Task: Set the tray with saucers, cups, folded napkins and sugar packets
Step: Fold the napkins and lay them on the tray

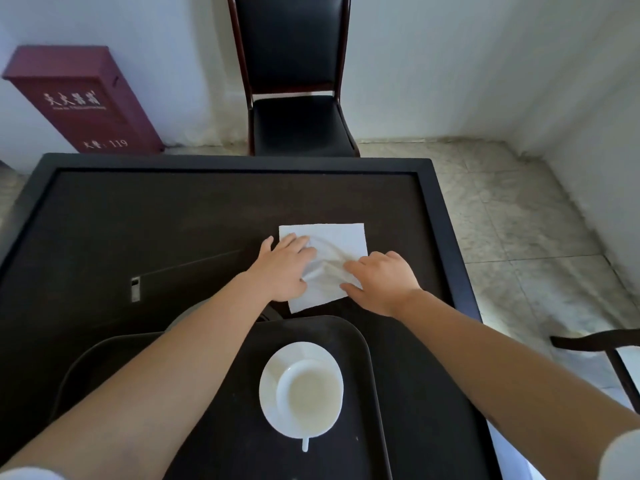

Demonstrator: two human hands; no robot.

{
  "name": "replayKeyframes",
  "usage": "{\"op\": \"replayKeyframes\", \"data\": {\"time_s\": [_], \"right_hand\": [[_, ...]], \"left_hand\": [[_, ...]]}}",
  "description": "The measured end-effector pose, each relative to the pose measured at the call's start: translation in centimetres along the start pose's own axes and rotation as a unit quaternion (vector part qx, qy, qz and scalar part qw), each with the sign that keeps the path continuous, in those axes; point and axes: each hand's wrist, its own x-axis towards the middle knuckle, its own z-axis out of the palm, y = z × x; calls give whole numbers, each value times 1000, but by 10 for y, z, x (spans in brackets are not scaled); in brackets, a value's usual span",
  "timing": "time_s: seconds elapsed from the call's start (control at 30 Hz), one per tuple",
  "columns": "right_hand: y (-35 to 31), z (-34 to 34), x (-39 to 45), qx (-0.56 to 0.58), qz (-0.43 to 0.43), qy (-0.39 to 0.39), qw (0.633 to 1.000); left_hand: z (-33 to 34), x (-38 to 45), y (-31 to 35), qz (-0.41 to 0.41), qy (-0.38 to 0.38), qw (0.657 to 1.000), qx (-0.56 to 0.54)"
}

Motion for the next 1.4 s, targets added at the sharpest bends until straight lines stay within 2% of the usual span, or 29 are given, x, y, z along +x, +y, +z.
{"op": "replayKeyframes", "data": {"time_s": [0.13,0.23,0.33,0.43,0.63,0.73,0.83,0.87,0.97,1.07,1.23,1.4], "right_hand": [[4,6,15,78,114,41,990],[9,15,30,186,224,42,956],[12,24,43,214,270,35,938],[14,28,51,219,290,36,931],[19,20,62,279,312,-1,908],[24,17,61,326,308,-3,894],[32,11,54,445,301,-13,843],[34,9,52,459,292,-23,839],[33,7,50,440,261,-58,857],[30,6,39,489,237,-68,837],[24,8,12,508,192,-59,837],[18,4,1,576,216,-37,787]], "left_hand": [[-3,5,-15,23,-24,999,-15],[-4,7,-22,19,-24,997,-75],[-1,11,-23,-36,34,986,-159],[1,24,-22,-94,104,975,-172],[-9,54,-20,-130,92,984,-85],[-8,55,-20,-110,131,983,-69],[-4,49,-21,-83,166,978,-95],[-4,46,-21,-77,173,976,-105],[-6,30,-20,-66,192,972,-119],[-11,10,-21,-43,170,977,-117],[-10,-25,-20,26,123,987,-99],[-3,-43,-13,27,101,989,-101]]}}
